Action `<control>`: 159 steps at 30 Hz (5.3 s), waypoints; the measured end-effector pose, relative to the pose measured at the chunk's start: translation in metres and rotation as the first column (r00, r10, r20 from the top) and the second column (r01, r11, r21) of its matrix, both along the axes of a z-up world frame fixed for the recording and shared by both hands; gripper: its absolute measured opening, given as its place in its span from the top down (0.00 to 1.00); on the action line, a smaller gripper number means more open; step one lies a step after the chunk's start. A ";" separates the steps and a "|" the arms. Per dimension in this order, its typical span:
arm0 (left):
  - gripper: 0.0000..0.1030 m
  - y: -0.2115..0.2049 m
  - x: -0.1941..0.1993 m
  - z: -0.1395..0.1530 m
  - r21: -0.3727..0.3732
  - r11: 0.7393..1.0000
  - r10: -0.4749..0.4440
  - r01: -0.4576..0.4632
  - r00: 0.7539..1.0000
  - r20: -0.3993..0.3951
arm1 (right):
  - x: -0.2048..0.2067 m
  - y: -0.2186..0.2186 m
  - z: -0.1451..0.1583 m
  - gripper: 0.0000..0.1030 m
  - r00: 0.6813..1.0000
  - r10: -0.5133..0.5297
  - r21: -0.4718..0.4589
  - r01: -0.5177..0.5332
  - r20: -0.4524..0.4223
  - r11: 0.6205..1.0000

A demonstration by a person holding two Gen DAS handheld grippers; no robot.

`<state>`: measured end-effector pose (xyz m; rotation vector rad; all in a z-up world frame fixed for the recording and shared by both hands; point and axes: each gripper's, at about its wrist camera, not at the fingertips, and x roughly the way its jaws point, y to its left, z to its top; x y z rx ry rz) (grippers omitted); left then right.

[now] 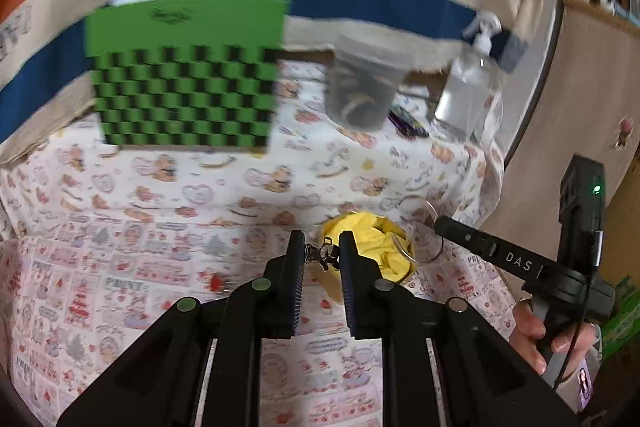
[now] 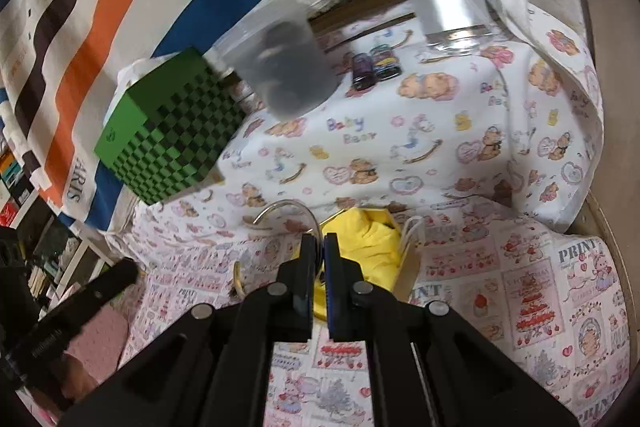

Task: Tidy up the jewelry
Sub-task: 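Carry the charm and the bangle over the yellow-lined box with both tools, then open the left tool over the box while the right tool releases the bangle, then move both open tools back over the jewelry left on the table, then grasp a small silver ring with the left tool while the right tool grasps another small charm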

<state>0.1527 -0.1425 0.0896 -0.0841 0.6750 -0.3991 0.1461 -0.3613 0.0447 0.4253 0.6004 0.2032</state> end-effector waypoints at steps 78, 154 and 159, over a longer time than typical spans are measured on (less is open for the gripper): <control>0.16 -0.029 0.013 -0.005 0.133 0.980 0.112 -0.146 0.966 0.234 | -0.002 -0.018 -0.001 0.37 0.988 -0.147 -0.094 0.152 0.057 0.984; 0.61 0.061 0.073 -0.139 0.191 0.969 0.202 -0.158 0.950 -0.239 | -0.002 0.030 -0.014 0.00 0.990 -0.126 -0.266 0.137 0.058 0.954; 0.81 0.057 0.074 -0.138 0.203 0.967 0.202 -0.153 0.947 -0.250 | 0.001 0.030 -0.017 0.00 0.990 -0.132 -0.280 0.139 0.044 0.950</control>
